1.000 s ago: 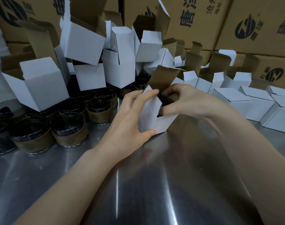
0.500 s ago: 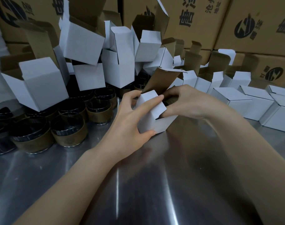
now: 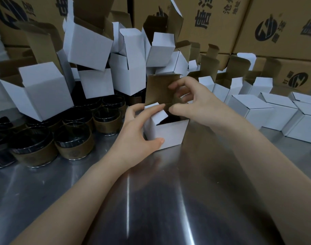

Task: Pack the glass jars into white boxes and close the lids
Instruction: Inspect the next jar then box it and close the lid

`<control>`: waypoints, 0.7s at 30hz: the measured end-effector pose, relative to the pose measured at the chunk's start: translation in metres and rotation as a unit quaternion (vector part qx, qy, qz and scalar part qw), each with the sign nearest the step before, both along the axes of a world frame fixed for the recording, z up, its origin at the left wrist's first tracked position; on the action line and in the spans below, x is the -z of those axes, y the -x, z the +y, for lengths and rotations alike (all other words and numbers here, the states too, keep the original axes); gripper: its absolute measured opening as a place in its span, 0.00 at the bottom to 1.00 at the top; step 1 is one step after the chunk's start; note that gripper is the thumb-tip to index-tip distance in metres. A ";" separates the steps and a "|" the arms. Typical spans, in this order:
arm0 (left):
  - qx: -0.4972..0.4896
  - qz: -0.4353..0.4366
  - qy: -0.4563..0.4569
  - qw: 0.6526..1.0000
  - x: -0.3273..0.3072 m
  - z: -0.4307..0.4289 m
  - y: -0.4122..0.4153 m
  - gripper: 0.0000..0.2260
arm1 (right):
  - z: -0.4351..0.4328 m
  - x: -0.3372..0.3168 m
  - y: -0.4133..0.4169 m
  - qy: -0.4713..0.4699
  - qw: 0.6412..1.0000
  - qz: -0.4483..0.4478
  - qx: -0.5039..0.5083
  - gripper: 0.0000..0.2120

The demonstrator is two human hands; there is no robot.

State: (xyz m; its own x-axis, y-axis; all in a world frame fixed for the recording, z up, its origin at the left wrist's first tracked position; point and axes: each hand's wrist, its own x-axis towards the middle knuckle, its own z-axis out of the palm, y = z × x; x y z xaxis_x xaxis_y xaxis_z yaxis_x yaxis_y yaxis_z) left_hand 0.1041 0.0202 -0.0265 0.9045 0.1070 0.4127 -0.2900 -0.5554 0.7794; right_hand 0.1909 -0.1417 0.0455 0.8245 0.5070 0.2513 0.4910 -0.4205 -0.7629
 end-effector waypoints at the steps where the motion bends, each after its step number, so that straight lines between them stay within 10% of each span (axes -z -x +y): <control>1: 0.004 0.007 0.005 1.000 0.000 0.000 0.000 0.31 | 0.000 -0.001 0.000 -0.016 1.000 0.002 -0.003 0.18; 8: 0.008 0.031 0.100 0.994 -0.007 -0.004 -0.001 0.15 | -0.001 0.002 0.000 -0.003 1.000 -0.019 -0.013 0.09; 21: 0.027 0.022 0.251 0.967 -0.015 -0.006 -0.001 0.23 | -0.003 -0.001 -0.008 -0.117 0.991 0.064 -0.001 0.17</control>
State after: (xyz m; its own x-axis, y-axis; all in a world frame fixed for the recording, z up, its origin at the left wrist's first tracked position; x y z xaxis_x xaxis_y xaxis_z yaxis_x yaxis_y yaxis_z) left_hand 0.1053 0.0142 -0.0114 0.9300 0.2359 0.2819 -0.2681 -0.0891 0.9593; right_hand 0.1993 -0.1451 0.0467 0.8565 0.4487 0.2551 0.3841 -0.2239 -0.8957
